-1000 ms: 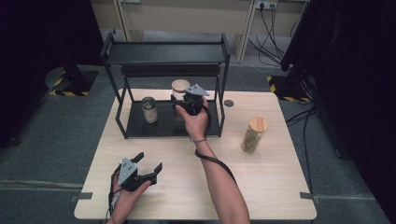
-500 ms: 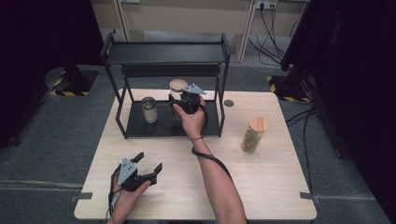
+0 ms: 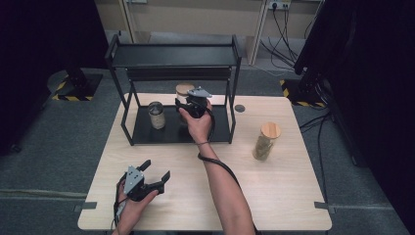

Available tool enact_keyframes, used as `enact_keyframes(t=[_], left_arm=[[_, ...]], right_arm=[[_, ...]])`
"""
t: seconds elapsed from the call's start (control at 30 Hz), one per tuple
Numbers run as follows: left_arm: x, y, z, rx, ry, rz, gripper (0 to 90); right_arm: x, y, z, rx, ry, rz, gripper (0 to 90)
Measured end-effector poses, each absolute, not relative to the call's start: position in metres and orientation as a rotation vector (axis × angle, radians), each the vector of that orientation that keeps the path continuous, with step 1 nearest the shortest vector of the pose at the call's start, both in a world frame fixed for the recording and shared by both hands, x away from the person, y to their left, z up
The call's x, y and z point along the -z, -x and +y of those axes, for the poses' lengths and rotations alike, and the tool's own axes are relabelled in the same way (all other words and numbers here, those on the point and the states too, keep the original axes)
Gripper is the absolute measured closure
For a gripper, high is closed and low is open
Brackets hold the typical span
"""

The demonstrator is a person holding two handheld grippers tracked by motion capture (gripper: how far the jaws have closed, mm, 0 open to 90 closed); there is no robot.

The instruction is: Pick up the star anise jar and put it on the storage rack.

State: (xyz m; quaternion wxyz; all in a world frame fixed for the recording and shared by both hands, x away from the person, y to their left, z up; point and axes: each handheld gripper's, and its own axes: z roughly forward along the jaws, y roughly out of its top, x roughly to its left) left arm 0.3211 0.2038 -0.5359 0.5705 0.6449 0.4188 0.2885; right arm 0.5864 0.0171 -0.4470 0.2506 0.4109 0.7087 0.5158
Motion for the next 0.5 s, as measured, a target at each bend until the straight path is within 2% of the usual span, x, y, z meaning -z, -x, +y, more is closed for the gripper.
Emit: enact_keyframes(t=[0.5], left_arm=[[0.536,-0.321,0.204,-0.682,-1.519,0.979,12.0]], right_arm=[[0.457,-0.595,0.014,-1.375,-1.163,1.913,25.6]])
